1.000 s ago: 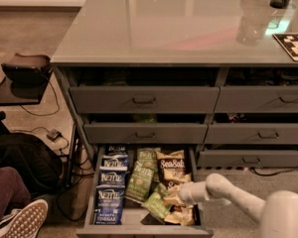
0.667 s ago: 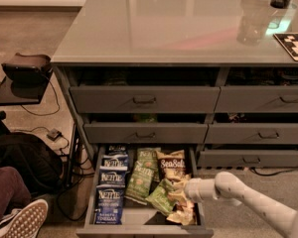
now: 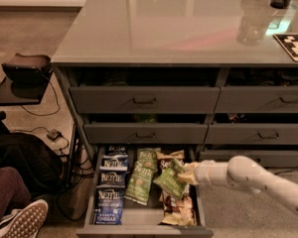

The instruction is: Pick green jalapeno chip bag from bottom drawer and place on counter

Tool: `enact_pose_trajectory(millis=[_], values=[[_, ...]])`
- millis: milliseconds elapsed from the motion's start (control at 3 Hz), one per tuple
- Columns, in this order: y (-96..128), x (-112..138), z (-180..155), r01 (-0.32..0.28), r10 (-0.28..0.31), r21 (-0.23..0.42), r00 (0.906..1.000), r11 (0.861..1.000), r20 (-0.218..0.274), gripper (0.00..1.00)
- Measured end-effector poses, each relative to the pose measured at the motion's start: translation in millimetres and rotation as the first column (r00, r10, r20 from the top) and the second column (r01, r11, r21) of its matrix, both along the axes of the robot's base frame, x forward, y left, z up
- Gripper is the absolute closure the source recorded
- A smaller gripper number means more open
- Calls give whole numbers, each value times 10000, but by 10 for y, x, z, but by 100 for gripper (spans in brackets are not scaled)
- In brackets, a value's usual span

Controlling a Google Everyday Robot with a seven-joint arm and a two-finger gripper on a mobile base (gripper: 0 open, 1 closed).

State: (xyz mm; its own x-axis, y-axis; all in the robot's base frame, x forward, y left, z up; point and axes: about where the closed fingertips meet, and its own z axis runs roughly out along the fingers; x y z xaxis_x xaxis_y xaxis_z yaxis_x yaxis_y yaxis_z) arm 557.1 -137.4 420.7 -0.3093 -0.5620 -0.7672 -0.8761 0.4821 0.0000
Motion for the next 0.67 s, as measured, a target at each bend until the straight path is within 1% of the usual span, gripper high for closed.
enact_pose_trajectory(millis=[333, 667], values=[[-312, 163, 545, 830, -856, -630, 9956, 9946, -389, 100], [-644, 249, 1042, 1620, -1678, -908, 9839, 9826, -609, 100]])
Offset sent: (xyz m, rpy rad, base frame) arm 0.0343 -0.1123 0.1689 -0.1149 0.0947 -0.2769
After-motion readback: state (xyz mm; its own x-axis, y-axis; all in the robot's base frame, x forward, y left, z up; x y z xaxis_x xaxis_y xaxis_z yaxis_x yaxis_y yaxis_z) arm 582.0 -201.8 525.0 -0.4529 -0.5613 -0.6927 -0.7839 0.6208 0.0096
